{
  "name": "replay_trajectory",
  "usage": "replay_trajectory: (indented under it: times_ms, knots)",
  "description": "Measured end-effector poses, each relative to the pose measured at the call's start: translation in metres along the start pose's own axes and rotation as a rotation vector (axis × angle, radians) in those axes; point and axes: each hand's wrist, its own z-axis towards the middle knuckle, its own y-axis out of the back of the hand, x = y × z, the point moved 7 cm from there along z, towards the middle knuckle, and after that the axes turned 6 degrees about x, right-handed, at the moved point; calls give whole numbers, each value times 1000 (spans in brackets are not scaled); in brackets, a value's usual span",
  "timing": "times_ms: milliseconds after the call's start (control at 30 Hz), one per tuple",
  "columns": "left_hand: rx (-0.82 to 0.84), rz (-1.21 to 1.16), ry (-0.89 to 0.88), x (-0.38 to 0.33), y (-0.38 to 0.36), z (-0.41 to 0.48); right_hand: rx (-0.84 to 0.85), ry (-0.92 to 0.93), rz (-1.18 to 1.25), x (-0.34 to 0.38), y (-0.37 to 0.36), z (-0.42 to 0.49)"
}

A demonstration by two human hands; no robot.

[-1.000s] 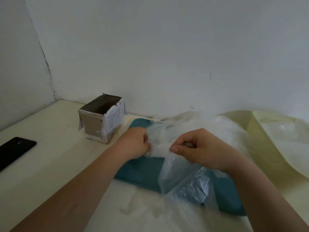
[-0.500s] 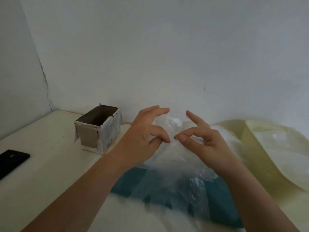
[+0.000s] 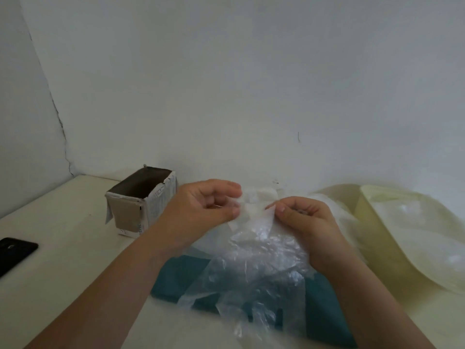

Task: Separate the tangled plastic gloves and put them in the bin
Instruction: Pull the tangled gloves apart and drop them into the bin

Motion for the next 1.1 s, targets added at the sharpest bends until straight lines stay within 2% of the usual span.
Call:
replay_trajectory:
  times_ms: [67, 200, 233, 267, 333, 400, 600, 733, 833, 900, 1100]
  knots:
    - [-44, -156, 90, 4, 10, 1, -21, 24, -30, 2, 4, 0]
    - [-264, -641, 98, 17, 19, 8, -31, 71, -76, 6, 4, 0]
    - [-240, -724, 126, 22, 13, 9, -32, 81, -71, 6, 3, 0]
    - [-134, -756, 169, 27, 3, 8, -33, 92, -65, 7, 2, 0]
    - [141, -736, 274, 29, -22, -1, -27, 112, -74, 11, -3, -2]
    - [254, -643, 287, 28, -30, -6, -25, 144, -142, 18, -6, -4]
    - [93, -570, 331, 23, -26, -4, -40, 100, -335, 44, -8, -17]
    - [-61, -431, 393, 17, -34, 1, -155, 132, -473, 83, 18, -32]
    - [-183, -289, 365, 3, -38, 10, -228, 166, -577, 118, 46, -45]
    - [-191, -215, 339, -15, -53, 16, -263, 159, -626, 139, 69, -58]
    - [-37, -145, 280, -63, -119, 32, -308, 81, -893, 185, 136, -94]
